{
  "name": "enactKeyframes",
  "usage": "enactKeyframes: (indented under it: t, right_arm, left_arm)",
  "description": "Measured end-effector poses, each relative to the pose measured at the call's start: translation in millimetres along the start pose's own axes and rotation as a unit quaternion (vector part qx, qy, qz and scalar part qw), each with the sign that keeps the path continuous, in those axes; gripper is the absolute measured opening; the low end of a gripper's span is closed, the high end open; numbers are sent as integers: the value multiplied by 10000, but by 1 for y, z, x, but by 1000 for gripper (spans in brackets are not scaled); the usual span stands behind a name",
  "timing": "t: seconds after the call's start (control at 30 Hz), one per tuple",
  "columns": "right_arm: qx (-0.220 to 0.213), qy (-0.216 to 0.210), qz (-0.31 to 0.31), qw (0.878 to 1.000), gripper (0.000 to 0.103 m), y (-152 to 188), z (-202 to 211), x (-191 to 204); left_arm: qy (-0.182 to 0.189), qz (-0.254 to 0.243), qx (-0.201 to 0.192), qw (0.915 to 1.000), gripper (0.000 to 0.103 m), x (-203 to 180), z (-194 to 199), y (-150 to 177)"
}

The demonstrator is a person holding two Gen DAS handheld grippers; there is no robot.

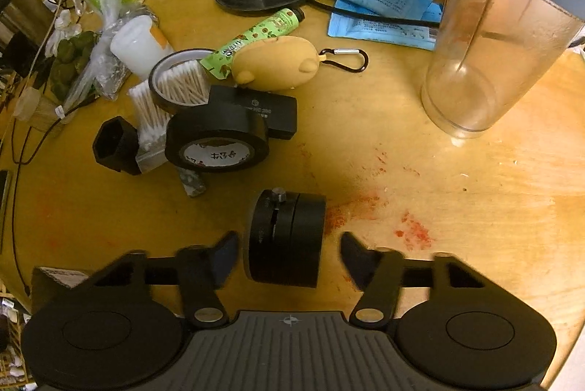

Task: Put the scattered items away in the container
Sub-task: 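Reach the right tool to the black cylinder and close on it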

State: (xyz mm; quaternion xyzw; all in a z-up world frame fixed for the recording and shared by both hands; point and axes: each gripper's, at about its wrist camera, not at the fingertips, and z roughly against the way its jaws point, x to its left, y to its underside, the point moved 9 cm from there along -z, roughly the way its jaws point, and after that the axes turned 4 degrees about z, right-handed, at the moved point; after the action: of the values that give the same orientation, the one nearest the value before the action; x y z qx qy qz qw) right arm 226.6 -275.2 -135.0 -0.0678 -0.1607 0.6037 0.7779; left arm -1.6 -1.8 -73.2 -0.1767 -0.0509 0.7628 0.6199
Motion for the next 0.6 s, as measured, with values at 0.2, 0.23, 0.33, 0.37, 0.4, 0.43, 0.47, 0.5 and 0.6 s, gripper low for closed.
enactKeyframes:
  t: [0.2, 0.23, 0.33, 0.37, 0.4, 0.43, 0.47, 0.5, 0.6]
  right_arm:
    - [-163, 176, 310, 9992, 45, -1, 1, 6]
    - [-198, 194, 362, 9990, 44, -1, 2, 6]
    - [-277, 202, 442, 9984, 43, -3, 3, 5]
    - [-297, 193, 427, 9985, 43, -3, 4, 3]
    - [-310, 178, 391, 9986, 43, -3, 5, 2]
    - [-337, 172, 347, 9987, 43, -3, 7, 1]
    - [-376, 172, 301, 9987, 43, -3, 9, -2]
    - [-414, 168, 260, 9987, 43, -3, 11, -3]
    - [-535, 123, 131, 9984, 43, -3, 19, -8]
  left_arm:
    - [-290, 171, -169, 9993, 103, 11, 2, -4]
    - [-296, 187, -185, 9992, 103, 13, 3, -5]
    - [-250, 227, -226, 9992, 103, 14, 3, -8]
    - [-210, 217, -210, 9993, 103, 13, 2, -8]
    - [-205, 262, -212, 9992, 103, 13, 1, -8]
    - [-150, 274, -199, 9993, 103, 12, 0, -9]
    - [-84, 289, -184, 9994, 103, 11, -1, -9]
    - [-17, 298, -175, 9994, 103, 9, -1, -9]
    - [131, 319, -153, 9993, 103, 6, -2, -10]
